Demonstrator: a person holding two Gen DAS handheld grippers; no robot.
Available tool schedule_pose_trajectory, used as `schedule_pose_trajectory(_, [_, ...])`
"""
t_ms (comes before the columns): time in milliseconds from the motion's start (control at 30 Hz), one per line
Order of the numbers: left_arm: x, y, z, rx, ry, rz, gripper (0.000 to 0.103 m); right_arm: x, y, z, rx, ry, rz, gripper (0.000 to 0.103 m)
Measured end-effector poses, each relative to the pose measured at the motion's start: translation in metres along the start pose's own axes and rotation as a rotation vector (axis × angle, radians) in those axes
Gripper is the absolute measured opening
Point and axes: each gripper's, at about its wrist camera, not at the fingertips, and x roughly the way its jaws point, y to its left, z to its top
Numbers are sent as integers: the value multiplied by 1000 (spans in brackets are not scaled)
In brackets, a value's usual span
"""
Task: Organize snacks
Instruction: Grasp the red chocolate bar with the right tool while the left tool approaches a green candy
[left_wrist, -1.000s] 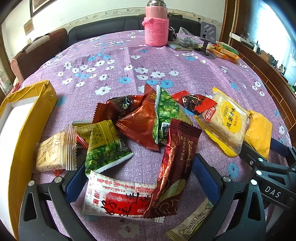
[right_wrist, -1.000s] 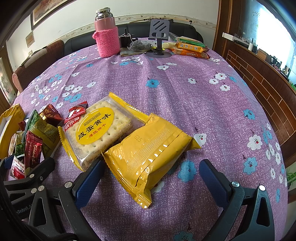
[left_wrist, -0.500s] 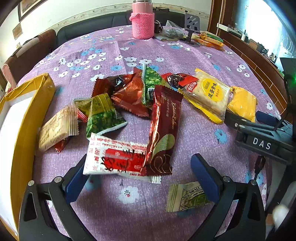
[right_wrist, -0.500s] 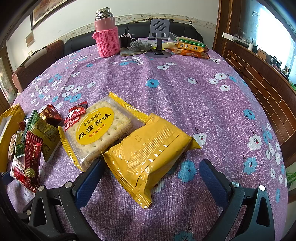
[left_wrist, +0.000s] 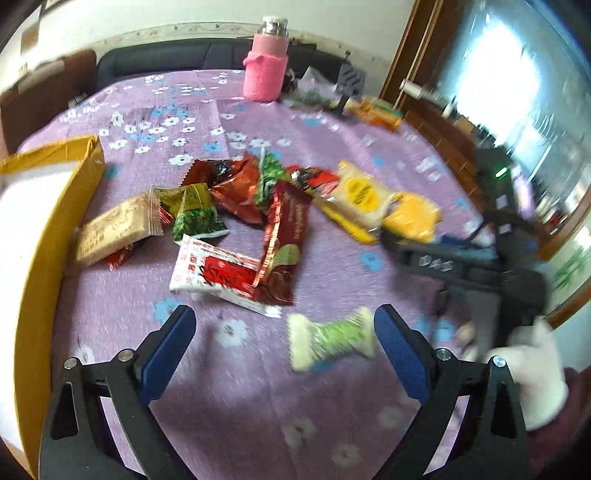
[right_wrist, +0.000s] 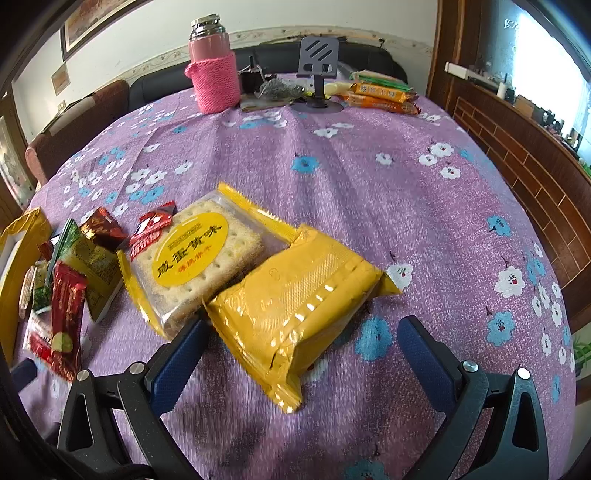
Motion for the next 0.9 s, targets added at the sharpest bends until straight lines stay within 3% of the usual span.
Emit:
schedule_pose_trajectory(100, [-10, 6, -3, -39, 39, -88, 98, -4, 2, -2, 3, 45, -11, 103])
schedule_pose_trajectory(200, [-20, 5, -6, -4, 19, -74, 98, -6, 3, -5, -14, 69, -5, 103])
schedule_pose_trajectory(333, [-39, 11, -9, -21, -18, -114, 98, -8, 3, -9, -21, 50, -1, 103])
schedule_pose_trajectory(533, [-75, 51, -8, -91, -120, -61, 98, -15, 2, -11, 15, 33, -28, 99])
schedule_pose_trajectory(667, [-91, 86, -9, -162, -171, -14, 98, -48, -7, -18, 52, -63, 8, 97])
schedule_pose_trajectory(767, [-96, 101, -10, -200, -200, 4, 98, -95, -3, -26, 26, -270, 27, 99])
schedule_pose_trajectory(800, [-95, 104, -10, -210, -205, 3, 98, -109, 0, -31, 13, -342, 69, 103])
schedule_pose_trajectory(833, [-93, 105, -11, -217, -201, -1, 98, -112, 3, -31, 4, -355, 112, 103])
schedule_pose_trajectory(900, [-88, 103, -12, -211, -179, -11, 98, -107, 15, -27, -38, -270, 173, 101])
